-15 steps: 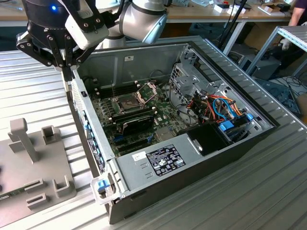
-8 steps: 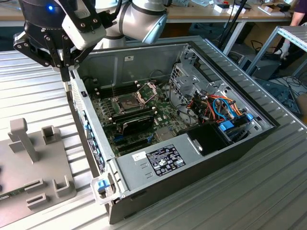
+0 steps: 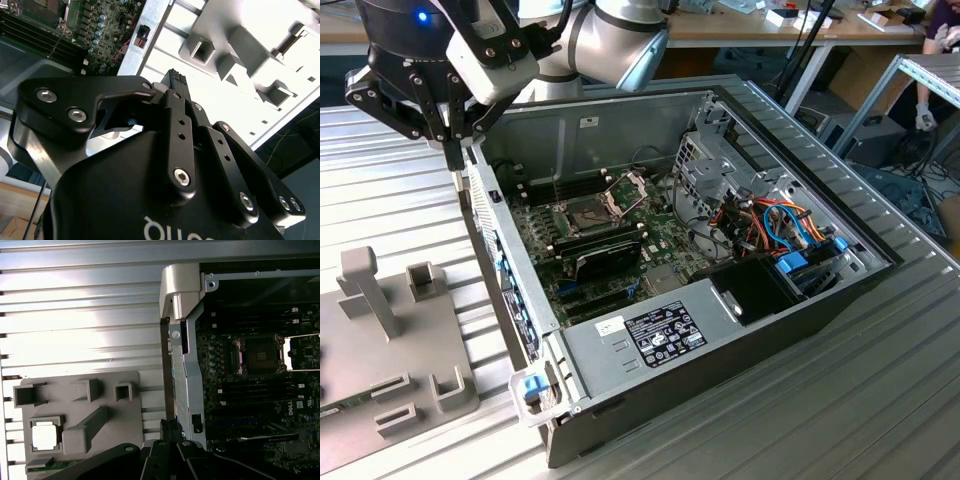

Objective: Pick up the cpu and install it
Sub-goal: 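Reach for the cpu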

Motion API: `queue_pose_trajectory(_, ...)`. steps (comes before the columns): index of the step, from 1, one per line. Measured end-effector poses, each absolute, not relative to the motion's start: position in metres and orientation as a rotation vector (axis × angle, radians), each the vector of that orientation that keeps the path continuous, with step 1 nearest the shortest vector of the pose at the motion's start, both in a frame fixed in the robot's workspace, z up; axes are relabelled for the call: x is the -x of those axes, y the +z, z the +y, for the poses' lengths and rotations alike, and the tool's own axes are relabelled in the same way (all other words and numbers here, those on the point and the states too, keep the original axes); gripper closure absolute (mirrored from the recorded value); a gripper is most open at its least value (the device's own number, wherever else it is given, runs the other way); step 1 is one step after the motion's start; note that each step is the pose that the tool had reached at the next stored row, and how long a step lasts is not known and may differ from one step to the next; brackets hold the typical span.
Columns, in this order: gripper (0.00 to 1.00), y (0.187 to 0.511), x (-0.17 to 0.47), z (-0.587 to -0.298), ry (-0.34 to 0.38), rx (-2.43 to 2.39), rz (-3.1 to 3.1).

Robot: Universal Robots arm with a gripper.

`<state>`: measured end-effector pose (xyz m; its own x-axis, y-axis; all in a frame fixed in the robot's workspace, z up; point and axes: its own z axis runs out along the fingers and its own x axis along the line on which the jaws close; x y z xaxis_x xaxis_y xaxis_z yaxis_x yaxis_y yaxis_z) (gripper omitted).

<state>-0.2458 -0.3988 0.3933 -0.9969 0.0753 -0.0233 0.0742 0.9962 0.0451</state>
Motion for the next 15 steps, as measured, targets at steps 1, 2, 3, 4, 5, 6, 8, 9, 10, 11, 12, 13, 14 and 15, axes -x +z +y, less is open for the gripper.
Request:
queue_pose_trajectory(1, 0.89, 0.393, 0.246, -0.399, 0.069, -0.117, 3.114)
queue_pose_trajectory(2, 0.89, 0.393, 0.246, -0.399, 0.069, -0.117, 3.114)
queue_pose_trajectory(3, 0.89, 0.393, 0.246, -0.399, 0.069, -0.117, 3.114)
queue_pose_trajectory(4, 0.89, 0.393, 0.247, -0.399, 0.069, -0.117, 3.114)
queue_pose_trajectory(5, 0.89, 0.393, 0.247, -0.399, 0.069, -0.117, 3.114)
queue_pose_trajectory(6, 0.89, 0.393, 0.247, -0.399, 0.069, -0.117, 3.114)
queue_pose_trajectory(8, 0.89, 0.393, 0.249, -0.399, 0.069, -0.117, 3.114)
queue_pose_trajectory(9, 0.89, 0.393, 0.25, -0.399, 0.069, -0.117, 3.114)
queue_pose_trajectory(10, 0.89, 0.393, 0.251, -0.399, 0.069, -0.117, 3.114)
queue_pose_trajectory(11, 0.89, 0.393, 0.252, -0.399, 0.069, -0.117, 3.114)
queue_pose_trajectory(12, 0.89, 0.393, 0.253, -0.399, 0.069, -0.117, 3.114)
queue_pose_trajectory(13, 0.89, 0.393, 0.254, -0.399, 0.069, -0.117, 3.114)
queue_pose_trajectory(14, 0.89, 0.393, 0.255, -0.399, 0.069, -0.117, 3.114)
queue_pose_trajectory(15, 0.89, 0.393, 0.257, -0.399, 0.069, -0.117, 3.114)
